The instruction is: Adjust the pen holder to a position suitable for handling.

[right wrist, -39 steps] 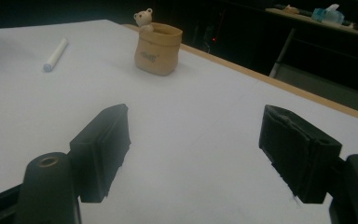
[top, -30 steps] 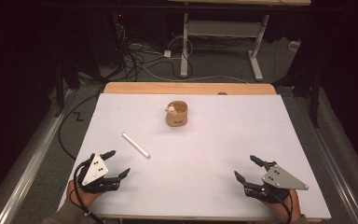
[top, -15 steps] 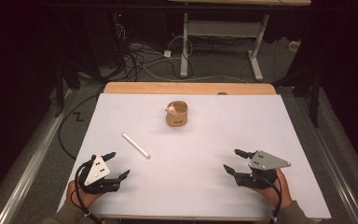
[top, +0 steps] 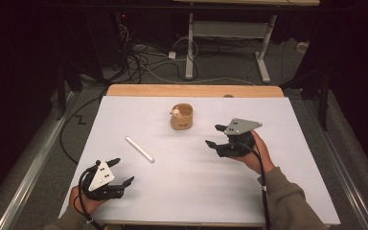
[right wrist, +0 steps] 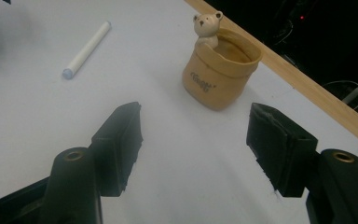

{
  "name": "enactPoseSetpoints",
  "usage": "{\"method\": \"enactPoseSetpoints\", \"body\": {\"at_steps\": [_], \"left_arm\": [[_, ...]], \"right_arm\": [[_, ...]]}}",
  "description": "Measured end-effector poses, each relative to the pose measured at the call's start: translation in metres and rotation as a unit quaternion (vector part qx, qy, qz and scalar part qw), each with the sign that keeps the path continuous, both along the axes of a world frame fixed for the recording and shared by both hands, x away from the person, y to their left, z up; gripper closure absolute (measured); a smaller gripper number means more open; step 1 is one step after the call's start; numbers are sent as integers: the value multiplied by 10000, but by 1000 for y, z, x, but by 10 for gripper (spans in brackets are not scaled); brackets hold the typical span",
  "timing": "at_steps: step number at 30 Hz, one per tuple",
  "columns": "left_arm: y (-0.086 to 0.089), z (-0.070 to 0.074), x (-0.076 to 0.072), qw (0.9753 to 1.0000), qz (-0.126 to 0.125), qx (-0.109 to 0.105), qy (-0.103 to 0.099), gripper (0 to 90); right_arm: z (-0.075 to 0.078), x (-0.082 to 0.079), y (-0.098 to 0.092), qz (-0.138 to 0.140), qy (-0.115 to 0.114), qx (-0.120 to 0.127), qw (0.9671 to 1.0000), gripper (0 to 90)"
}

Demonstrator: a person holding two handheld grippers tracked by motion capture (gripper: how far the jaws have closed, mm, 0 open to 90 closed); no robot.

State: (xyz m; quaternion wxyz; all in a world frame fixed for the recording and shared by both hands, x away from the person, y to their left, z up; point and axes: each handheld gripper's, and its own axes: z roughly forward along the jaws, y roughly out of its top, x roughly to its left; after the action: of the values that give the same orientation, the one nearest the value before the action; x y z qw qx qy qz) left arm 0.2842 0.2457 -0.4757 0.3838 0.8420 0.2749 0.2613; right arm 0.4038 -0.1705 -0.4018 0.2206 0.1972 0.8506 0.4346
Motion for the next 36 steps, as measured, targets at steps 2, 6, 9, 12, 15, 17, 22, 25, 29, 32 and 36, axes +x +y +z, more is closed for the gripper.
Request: {"method": "enactPoseSetpoints", "body": {"at_steps": [2,6,9,12,15,17,22,25,29,32,36], "left_arm": [[1,0,0,10000,15,-32,10,216],[1,0,0,10000,2,-9,3,215],[1,-1,0,10000,12,-17,19,216],[1,-2,0,10000,4,18,38,216],[1,-2,0,10000,-41,24,61,216],[1,-3,0,9999,-66,27,78,216],[2,-3,1,9999,-133,40,51,216],[1,-4,1,9998,-184,79,57,216],[0,-5,0,9997,-234,52,79,216],[1,-5,1,9996,-254,35,77,216],[0,-6,2,9996,-277,27,95,216]], "right_arm": [[2,10,7,59,23,-12,10000,354],[5,30,22,208,101,-151,9996,365],[7,44,34,291,160,-321,9989,375],[7,56,49,370,299,-461,9978,401],[7,67,65,415,363,-699,9960,404],[8,73,74,438,425,-795,9950,404],[7,87,93,487,526,-1006,9923,431],[3,98,100,494,675,-1161,9897,480],[-5,112,108,524,911,-1437,9840,537],[-11,122,111,421,1066,-1575,9808,592],[-15,130,115,551,1320,-1752,9741,659]]}}
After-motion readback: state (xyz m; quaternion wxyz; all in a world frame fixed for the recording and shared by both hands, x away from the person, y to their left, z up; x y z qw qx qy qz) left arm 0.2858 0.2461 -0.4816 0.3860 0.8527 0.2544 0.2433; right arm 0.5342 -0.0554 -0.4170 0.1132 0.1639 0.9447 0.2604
